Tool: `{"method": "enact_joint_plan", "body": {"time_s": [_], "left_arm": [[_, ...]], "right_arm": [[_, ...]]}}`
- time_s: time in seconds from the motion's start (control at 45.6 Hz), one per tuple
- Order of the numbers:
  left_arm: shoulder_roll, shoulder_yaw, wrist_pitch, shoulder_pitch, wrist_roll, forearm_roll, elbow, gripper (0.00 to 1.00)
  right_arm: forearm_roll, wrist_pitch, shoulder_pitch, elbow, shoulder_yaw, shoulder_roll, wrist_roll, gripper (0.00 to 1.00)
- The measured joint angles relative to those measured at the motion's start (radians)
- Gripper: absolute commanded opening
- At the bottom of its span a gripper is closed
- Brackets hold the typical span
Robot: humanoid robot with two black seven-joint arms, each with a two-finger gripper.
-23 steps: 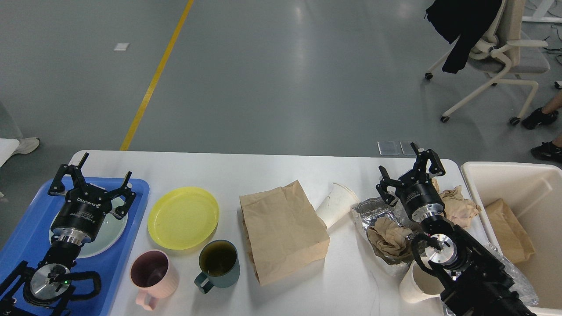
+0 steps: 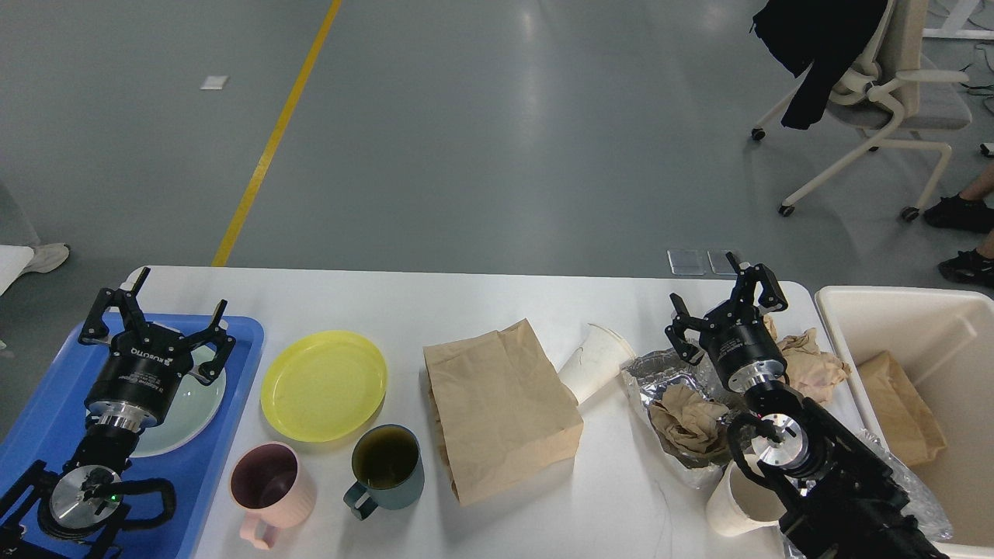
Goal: Tidy desktop
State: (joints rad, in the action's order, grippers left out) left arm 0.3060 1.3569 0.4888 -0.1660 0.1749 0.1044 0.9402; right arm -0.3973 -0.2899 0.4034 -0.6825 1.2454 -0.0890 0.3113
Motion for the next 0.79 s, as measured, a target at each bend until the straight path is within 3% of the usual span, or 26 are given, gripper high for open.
{"method": "enact_joint_plan", "body": {"time_s": [0.285, 0.46, 0.636, 0.789], "left_arm": [[0.015, -0.005, -0.009, -0.01, 0.008, 0.002, 0.007, 0.96], [0.162, -0.089, -0.024, -0.069, 0.01, -0.005, 0.011, 0.96], [0.396, -0.427, -0.042, -0.274, 0.005, -0.01, -0.005, 0.96], [0.546, -0.944, -0.031, -0.589, 0.003, -0.009, -0.024, 0.96]], "right_arm": [[0.0, 0.0, 0.0, 0.0, 0.0, 0.0, 0.0, 1.0], [0.0, 0.0, 0.0, 0.0, 0.0, 0.0, 0.0, 1.0], [0.0, 0.0, 0.0, 0.001, 0.0, 0.0, 0.0, 1.0], [0.0, 0.0, 0.0, 0.001, 0.0, 0.0, 0.0, 1.0]]}}
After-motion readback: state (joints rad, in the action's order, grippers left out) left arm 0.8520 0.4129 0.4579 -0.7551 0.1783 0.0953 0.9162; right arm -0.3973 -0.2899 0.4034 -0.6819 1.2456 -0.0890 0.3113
